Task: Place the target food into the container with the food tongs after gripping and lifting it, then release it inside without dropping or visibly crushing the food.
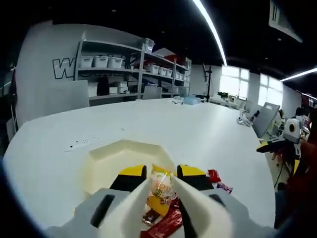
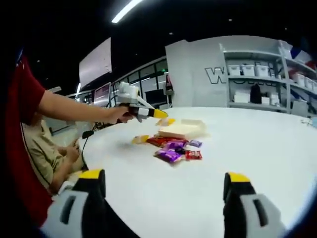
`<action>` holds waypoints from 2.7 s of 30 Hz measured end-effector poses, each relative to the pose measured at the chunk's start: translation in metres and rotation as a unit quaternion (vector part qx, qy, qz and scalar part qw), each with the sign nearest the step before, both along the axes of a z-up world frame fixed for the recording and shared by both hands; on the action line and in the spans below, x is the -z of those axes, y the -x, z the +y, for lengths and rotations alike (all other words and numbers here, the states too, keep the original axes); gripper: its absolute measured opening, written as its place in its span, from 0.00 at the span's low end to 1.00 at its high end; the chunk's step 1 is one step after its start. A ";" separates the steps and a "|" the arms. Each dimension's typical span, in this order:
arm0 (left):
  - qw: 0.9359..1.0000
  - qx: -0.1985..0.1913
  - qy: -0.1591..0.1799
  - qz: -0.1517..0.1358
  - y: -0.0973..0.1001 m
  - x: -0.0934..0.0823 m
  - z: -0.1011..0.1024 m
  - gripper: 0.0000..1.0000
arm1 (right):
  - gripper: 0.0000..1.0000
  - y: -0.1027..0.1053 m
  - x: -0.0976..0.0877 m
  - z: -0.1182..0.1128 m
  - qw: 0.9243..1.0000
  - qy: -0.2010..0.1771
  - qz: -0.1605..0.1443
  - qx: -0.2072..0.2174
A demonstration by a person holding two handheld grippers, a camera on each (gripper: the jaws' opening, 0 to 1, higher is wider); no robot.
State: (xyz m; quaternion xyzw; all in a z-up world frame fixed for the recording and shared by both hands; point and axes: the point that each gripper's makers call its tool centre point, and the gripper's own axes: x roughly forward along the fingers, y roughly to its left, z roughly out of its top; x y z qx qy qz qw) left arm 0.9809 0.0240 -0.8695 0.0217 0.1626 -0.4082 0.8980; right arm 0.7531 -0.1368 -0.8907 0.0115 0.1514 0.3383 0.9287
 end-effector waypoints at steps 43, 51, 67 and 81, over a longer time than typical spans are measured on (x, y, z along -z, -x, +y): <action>0.999 -0.043 -0.008 -0.025 0.022 0.006 0.060 0.28 | 0.96 0.003 -0.003 0.016 1.000 0.003 0.003 -0.016; 0.999 -0.039 -0.013 -0.020 0.040 0.014 0.071 0.28 | 0.96 0.004 -0.002 0.025 1.000 0.003 0.004 -0.026; 1.000 -0.014 -0.001 -0.007 0.065 0.021 0.074 0.29 | 0.96 0.006 0.002 0.034 0.999 0.010 0.006 -0.040; 1.000 -0.001 0.000 0.007 0.081 0.035 0.085 0.29 | 0.96 0.007 0.002 0.039 0.999 0.011 0.008 -0.045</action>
